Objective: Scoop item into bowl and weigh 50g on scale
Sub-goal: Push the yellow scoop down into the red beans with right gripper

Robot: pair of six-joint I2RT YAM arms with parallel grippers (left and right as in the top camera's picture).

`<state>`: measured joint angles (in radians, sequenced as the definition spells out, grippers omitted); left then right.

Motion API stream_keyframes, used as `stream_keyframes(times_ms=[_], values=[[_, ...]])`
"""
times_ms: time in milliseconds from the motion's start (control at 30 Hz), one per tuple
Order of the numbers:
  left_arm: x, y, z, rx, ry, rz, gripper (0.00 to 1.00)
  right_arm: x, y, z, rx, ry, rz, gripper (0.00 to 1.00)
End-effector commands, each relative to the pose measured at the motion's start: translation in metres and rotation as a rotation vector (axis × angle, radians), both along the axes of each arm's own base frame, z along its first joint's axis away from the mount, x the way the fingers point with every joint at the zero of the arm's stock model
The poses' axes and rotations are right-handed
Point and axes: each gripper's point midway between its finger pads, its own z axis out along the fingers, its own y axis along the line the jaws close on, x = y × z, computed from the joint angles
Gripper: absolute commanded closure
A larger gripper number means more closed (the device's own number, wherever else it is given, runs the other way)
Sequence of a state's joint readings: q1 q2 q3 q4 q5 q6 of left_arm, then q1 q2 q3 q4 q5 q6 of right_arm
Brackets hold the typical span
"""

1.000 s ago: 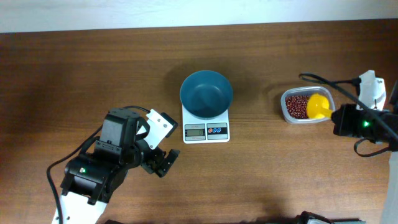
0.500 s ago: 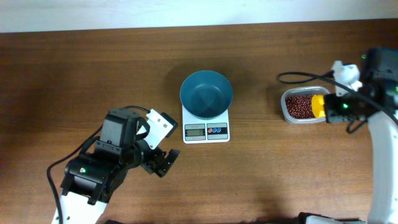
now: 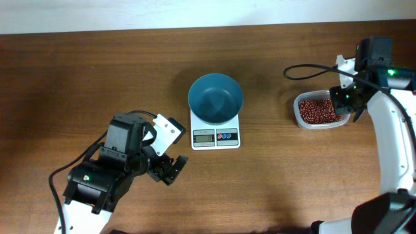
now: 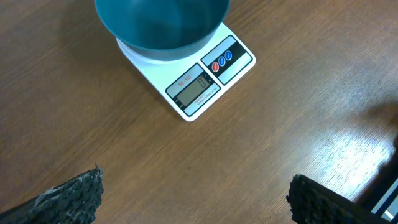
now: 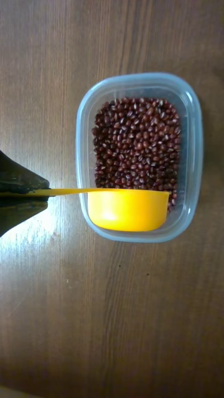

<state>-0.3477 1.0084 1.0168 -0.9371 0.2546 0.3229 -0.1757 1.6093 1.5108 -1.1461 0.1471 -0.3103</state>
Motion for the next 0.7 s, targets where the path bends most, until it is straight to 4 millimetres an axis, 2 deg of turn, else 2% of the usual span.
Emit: stream_keyframes(times_ms=[0, 267, 467, 667], values=[[-0.001, -0.003, 0.002, -0.004, -0.009, -0.026, 0.01, 0.006, -0.003, -0.005, -0.022, 0.006, -0.009, 0.96], [-0.001, -0.003, 0.002, -0.004, -0.009, -0.026, 0.01, 0.01, -0.011, -0.006, -0.063, 0.0, -0.022, 0.96], [-0.001, -0.003, 0.002, -0.004, -0.009, -0.026, 0.01, 0.008, -0.011, -0.024, -0.058, 0.048, -0.022, 0.96], [-0.001, -0.003, 0.002, -0.004, -0.009, -0.026, 0.01, 0.017, -0.011, -0.033, -0.09, 0.056, -0.013, 0.96]])
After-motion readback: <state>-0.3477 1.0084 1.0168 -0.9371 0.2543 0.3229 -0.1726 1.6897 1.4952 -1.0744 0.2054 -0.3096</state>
